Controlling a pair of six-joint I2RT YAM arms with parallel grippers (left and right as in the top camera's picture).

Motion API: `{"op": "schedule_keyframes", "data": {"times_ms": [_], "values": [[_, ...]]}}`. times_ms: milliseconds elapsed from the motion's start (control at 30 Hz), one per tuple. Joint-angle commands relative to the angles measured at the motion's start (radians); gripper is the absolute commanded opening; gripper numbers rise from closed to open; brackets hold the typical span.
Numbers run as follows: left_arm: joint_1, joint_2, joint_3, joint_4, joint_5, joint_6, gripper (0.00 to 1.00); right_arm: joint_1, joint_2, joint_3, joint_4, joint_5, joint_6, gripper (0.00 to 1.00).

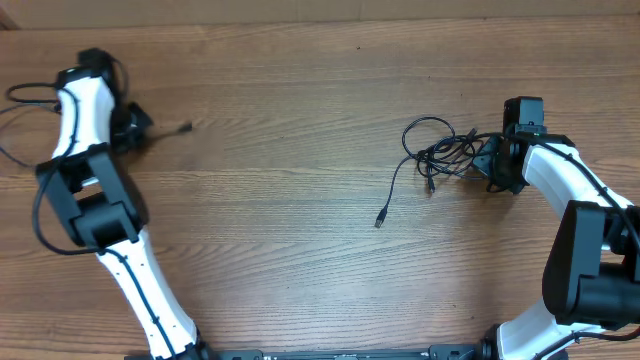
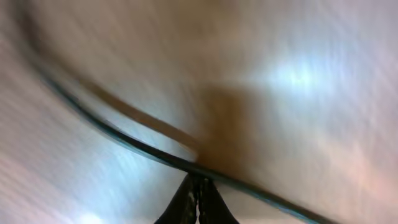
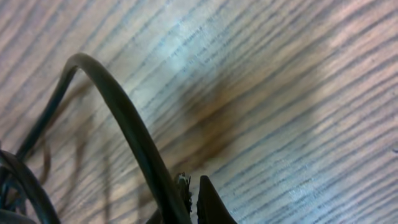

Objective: Untangle cables

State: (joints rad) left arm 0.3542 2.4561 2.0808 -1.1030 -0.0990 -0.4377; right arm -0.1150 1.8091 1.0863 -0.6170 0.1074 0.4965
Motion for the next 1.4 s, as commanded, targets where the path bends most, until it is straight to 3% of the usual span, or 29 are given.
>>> {"op": "schedule_keyframes", "data": {"times_ms": [0, 133, 300, 400, 467, 533, 600, 633, 733, 867, 933, 1033, 1167, 1367], "values": [[0.102, 0.035, -0.014, 0.109, -0.034, 0.021, 0.04, 0.008, -0.019, -0.007, -0.010, -0.005, 0.000, 0.04], [0.171, 0.035, 0.009, 0.222, 0.047, 0.018, 0.04, 0.008, -0.019, -0.007, -0.025, -0.016, 0.000, 0.05], [0.239, 0.035, 0.108, 0.295, 0.275, 0.035, 0.04, 0.008, -0.019, -0.007, -0.037, -0.096, 0.000, 0.20], [0.242, 0.035, 0.225, 0.214, 0.421, 0.118, 0.08, 0.008, -0.019, -0.007, -0.045, -0.103, 0.000, 0.42], [0.230, 0.035, 0.340, 0.109, 0.475, 0.152, 0.14, 0.008, -0.019, -0.007, -0.049, -0.103, 0.000, 0.63], [0.215, 0.035, 0.433, 0.031, 0.508, 0.169, 0.18, 0.008, -0.019, -0.007, -0.051, -0.103, 0.000, 0.73], [0.196, 0.034, 0.552, -0.050, 0.623, 0.180, 0.33, 0.008, -0.019, -0.007, -0.059, -0.103, 0.000, 0.95], [0.189, 0.034, 0.600, -0.080, 0.684, 0.180, 0.38, 0.008, -0.019, -0.007, -0.063, -0.103, -0.001, 0.99], [0.164, 0.034, 0.729, -0.179, 0.825, 0.180, 0.46, 0.008, -0.019, -0.007, -0.062, -0.116, -0.001, 1.00], [0.122, 0.034, 0.841, -0.304, 0.845, 0.180, 0.58, 0.008, -0.019, -0.006, -0.063, -0.262, -0.002, 1.00], [0.097, 0.034, 0.866, -0.346, 0.864, 0.180, 0.84, 0.008, -0.019, -0.006, -0.063, -0.357, -0.006, 1.00], [0.060, 0.034, 0.868, -0.415, 0.930, 0.180, 0.96, 0.010, -0.019, -0.006, -0.063, -0.539, -0.101, 1.00], [0.002, 0.034, 0.869, -0.494, 0.949, 0.277, 0.98, 0.010, -0.028, -0.006, -0.098, -0.680, -0.263, 1.00], [-0.047, 0.024, 0.946, -0.587, 0.958, 0.390, 1.00, 0.010, -0.138, -0.006, -0.240, -0.686, -0.387, 1.00]]}}
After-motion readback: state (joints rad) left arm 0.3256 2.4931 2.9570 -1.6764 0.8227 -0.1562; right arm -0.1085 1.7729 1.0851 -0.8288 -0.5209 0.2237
